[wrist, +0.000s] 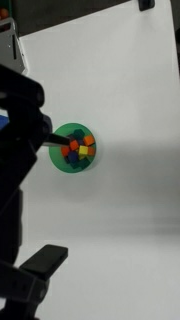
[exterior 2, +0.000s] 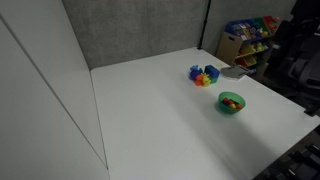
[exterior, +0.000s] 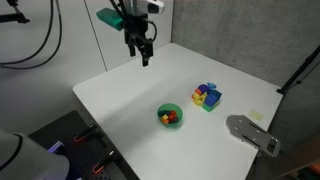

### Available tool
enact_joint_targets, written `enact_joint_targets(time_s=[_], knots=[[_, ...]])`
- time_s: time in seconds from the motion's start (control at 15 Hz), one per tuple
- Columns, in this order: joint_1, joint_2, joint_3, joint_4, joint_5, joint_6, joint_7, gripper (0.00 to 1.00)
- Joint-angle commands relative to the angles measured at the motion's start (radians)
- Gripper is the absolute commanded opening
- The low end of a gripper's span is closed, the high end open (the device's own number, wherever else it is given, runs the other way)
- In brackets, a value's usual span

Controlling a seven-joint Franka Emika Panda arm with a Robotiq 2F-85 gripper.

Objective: Put the green block into the bowl

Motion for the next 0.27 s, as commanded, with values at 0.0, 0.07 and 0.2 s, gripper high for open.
enact_joint_targets(time_s=[0.0,0.07,0.2], knots=[[-0.027,-0.012,0.023,-0.008,0.011,-0.002,-0.006,1.0],[-0.028,-0.024,0.023,-0.018,0.016,-0.002,-0.006,1.0],[-0.03,-0.032,0.023,-0.028,0.018,-0.002,-0.006,1.0]])
